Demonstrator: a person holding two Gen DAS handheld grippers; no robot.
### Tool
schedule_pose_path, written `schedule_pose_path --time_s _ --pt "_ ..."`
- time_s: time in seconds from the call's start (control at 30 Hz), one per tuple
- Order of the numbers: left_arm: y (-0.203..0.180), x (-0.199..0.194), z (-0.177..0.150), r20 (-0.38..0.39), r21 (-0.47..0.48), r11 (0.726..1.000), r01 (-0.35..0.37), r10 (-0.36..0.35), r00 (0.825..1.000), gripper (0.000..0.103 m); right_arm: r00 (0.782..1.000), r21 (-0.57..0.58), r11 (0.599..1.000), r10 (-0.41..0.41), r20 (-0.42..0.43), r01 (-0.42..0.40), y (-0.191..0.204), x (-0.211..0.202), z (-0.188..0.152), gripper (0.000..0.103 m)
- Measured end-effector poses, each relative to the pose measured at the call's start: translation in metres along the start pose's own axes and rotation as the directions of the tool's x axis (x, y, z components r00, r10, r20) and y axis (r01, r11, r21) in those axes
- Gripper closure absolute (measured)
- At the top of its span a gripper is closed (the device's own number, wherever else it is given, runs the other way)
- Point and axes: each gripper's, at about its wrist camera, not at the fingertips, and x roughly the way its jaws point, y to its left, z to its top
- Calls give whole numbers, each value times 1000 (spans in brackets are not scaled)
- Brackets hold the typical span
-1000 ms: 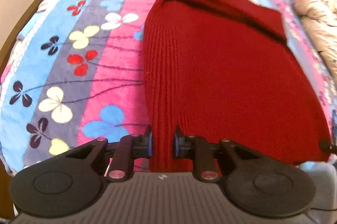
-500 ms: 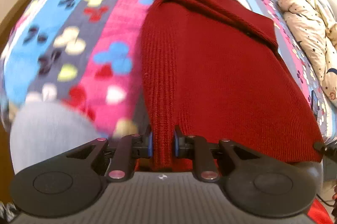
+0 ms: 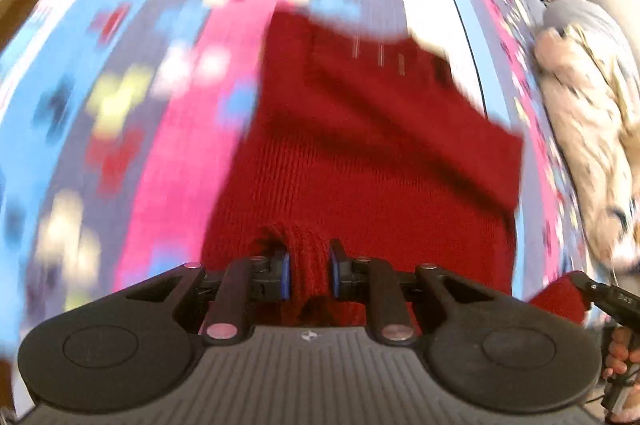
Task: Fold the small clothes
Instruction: 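Lift the hem with both grippers and fold it toward the collar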
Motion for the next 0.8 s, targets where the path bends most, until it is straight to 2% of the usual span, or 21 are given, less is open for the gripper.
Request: schedule_pose_path --time_s 0.07,0.13,0.17,0.2,0.23,0.27,0.3,0.37,0.47,0.57,0.7,0.77,0.8 --pt "-8 25 66 37 -50 999 -23 25 999 78 998 39 998 -41 47 39 6 37 67 98" --pt "-11 45 126 126 -61 998 -24 32 992 61 993 137 989 -68 92 55 2 77 119 96" --pt "-10 51 144 163 -75 996 -50 62 985 30 988 218 973 -105 113 78 -5 98 139 88" --pt "-8 55 157 190 -101 991 -84 102 976 12 982 289 952 -142 123 102 -12 114 148 81" --pt "-5 58 167 218 -115 987 -108 132 967 11 974 350 928 -186 130 130 -18 126 152 58" --pt "-1 60 172 230 -111 988 -111 134 964 11 965 399 906 -215 147 141 -24 131 151 44" --pt "1 62 172 229 -94 990 -102 121 966 11 964 406 906 -203 170 119 -29 132 147 44" --pt "6 68 162 225 -45 993 -112 119 967 11 966 359 931 -148 211 64 -38 129 131 45" --pt "8 84 136 220 49 990 -131 118 968 11 954 289 956 -141 266 60 -46 122 111 43" --pt "5 106 117 210 138 983 -119 88 974 11 950 237 967 -154 271 90 -51 127 101 42" --pt "-5 125 112 217 168 970 -177 139 966 11 943 191 975 -164 290 112 -37 147 102 42" --pt "-12 130 115 231 189 959 -212 166 959 11 921 130 978 -199 335 164 -24 152 103 45" --pt "-16 132 116 237 201 954 -224 174 956 11 903 91 971 -237 357 219 -16 154 104 46"
